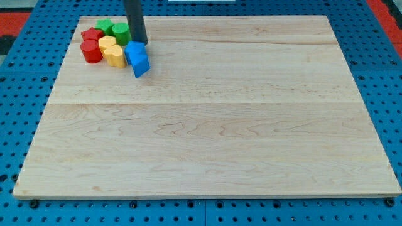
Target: Move the yellow blocks diagonally to the blue blocks
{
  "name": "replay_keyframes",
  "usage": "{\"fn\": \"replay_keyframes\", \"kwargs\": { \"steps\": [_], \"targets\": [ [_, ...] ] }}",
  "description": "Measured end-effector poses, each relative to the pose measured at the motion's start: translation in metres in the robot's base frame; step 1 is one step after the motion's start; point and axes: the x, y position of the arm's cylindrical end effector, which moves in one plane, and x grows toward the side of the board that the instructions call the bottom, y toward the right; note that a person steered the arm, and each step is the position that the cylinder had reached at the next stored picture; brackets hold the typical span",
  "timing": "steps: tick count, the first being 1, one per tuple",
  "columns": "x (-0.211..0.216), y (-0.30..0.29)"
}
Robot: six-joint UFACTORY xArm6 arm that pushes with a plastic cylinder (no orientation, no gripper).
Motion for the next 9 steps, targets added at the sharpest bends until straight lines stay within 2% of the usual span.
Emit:
{"fn": "replay_keyframes", "kwargs": {
  "steps": [2, 3, 4, 5, 7, 8, 9],
  "targets": [
    [0.123, 0.000],
    [0.128, -0.013],
    [0.116, -0.100],
    [0.081, -0.109],
    [0.039, -0.099],
    [0.025, -0.080],
    [0.021, -0.108]
  ]
}}
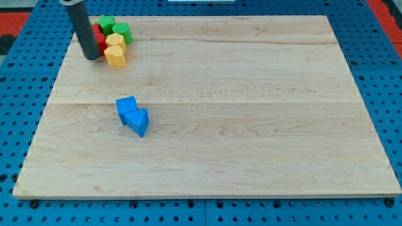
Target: Move the yellow blocks diagonally to the blue blocks
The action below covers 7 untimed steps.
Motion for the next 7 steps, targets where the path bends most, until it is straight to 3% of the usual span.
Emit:
{"fn": "replay_keyframes", "kwargs": {
  "steps": [1, 2, 3, 4, 5, 6, 7],
  "targets": [
    [-0.029, 0.009],
    [-0.043, 0.056],
    [-0.019, 0.094],
    [0.031, 0.109],
    [0.065, 0.091],
    [0.088, 0.018],
    [0.044, -0.017]
  ]
}}
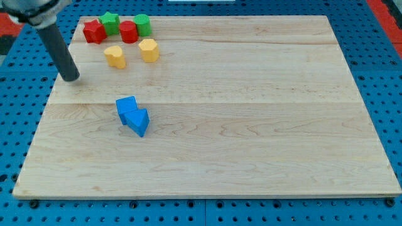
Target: Move the yellow blocks diagonally to the blue blocks
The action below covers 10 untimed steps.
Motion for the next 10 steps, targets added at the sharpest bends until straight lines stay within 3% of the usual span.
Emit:
{"fn": "replay_keyframes", "kwargs": {
  "steps": [1, 2, 3, 5, 6, 7, 8, 9, 10],
  "targets": [
    [-0.023, 0.034],
    [-0.038, 0.124],
    [-0.052, 0.158],
    [-0.043, 0.036],
    [-0.083, 0.057],
    [-0.081, 0.119],
    [-0.044, 0.213],
    [-0.037, 0.246],
    [-0.037, 0.177]
  ]
}}
